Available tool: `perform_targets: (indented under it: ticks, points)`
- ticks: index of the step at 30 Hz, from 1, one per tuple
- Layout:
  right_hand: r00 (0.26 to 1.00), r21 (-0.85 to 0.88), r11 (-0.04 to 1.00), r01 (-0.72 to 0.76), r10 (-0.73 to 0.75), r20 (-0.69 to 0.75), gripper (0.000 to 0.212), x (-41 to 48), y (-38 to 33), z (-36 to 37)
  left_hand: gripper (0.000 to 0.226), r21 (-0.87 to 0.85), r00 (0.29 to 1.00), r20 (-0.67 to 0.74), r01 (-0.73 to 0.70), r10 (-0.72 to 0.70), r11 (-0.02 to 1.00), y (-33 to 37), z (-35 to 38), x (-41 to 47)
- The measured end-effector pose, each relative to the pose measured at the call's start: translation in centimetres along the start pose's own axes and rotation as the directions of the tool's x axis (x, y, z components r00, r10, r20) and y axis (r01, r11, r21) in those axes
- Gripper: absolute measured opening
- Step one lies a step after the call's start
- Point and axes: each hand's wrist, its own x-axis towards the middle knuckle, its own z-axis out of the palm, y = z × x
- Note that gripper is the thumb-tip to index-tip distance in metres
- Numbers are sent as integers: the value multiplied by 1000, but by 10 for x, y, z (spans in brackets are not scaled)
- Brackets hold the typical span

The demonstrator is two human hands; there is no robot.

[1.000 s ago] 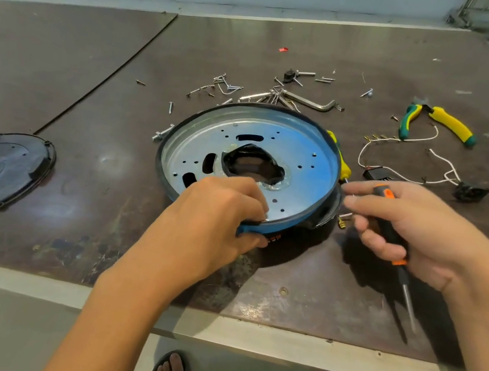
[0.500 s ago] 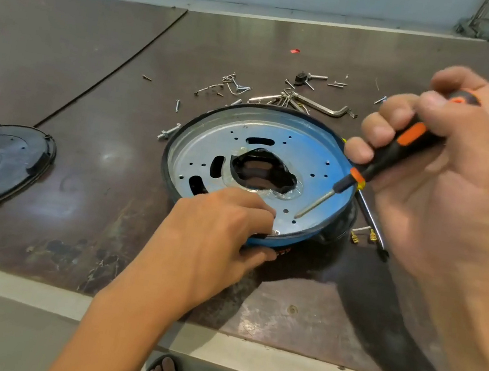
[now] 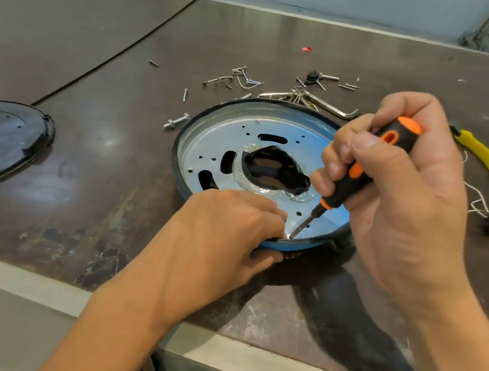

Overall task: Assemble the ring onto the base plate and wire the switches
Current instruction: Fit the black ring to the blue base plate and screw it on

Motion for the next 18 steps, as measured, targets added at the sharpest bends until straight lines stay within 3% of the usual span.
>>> perform_targets:
  ticks: [10,12,15,18]
  points:
    - [972,-232,966,113,-59,228,13,4,3,7,16,42,999,6,50,-50,998,4,-2,0]
    - [977,-221,971,85,-38,211,8,7,5,13,16,31,998,9,62,-62,998,5,-3,0]
    - [989,-114,991,-67,81,123,26,10,4,12,18,37,997,28,69,-70,997,6,-3,1]
    - [989,-153,988,-28,49,137,19,6,2,8,22,64,998,29,59,-61,996,5,-1,1]
